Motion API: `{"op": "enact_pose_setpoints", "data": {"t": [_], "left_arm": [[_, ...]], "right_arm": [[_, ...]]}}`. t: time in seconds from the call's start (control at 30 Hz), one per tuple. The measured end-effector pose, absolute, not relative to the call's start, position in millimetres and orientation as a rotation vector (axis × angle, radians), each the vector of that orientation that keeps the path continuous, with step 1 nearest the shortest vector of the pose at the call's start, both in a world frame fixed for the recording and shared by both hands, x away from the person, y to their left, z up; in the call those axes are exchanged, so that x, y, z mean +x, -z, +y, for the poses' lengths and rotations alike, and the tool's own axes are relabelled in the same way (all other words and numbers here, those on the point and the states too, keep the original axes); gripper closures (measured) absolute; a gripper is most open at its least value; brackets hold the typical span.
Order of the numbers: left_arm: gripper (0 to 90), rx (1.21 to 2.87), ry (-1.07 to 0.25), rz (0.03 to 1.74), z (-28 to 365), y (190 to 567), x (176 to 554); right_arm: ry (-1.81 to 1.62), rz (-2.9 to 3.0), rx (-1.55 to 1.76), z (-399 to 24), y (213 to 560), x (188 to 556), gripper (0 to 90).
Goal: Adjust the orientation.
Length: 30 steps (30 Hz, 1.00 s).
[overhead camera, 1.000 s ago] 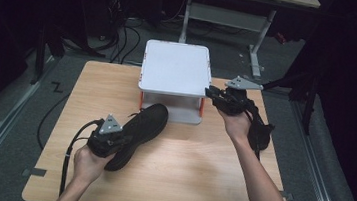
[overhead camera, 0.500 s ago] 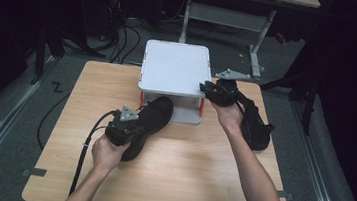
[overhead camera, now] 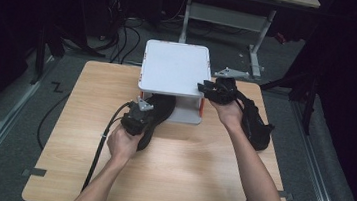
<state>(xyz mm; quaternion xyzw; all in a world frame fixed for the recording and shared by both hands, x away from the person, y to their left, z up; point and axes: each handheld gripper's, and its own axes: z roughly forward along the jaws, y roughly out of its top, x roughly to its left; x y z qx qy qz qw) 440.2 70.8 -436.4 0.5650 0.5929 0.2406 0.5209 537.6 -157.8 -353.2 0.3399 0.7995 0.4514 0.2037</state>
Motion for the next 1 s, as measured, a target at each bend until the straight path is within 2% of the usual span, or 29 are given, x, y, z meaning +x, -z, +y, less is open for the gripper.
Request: {"op": "enact_pose_setpoints", "data": {"t": [0.47,0.73,0.87,1.0], "left_arm": [[85.4,1.237,-0.675,1.551,48.6,448.4,482.2],[82.9,1.228,-0.649,1.564,45.8,445.0,495.4],[70.6,1.208,-0.633,1.537,48.1,439.7,491.6],[51.6,1.212,-0.627,1.504,49.2,433.8,488.0]], "right_arm": [[-1.248,2.227,0.952,-156.1,352.7,537.0,66.3],[-1.251,2.228,0.946,-155.9,353.1,537.3,66.3],[-1.248,2.229,0.944,-155.8,353.0,537.3,66.3],[-1.240,2.223,0.955,-154.8,352.8,537.1,65.9]]}}
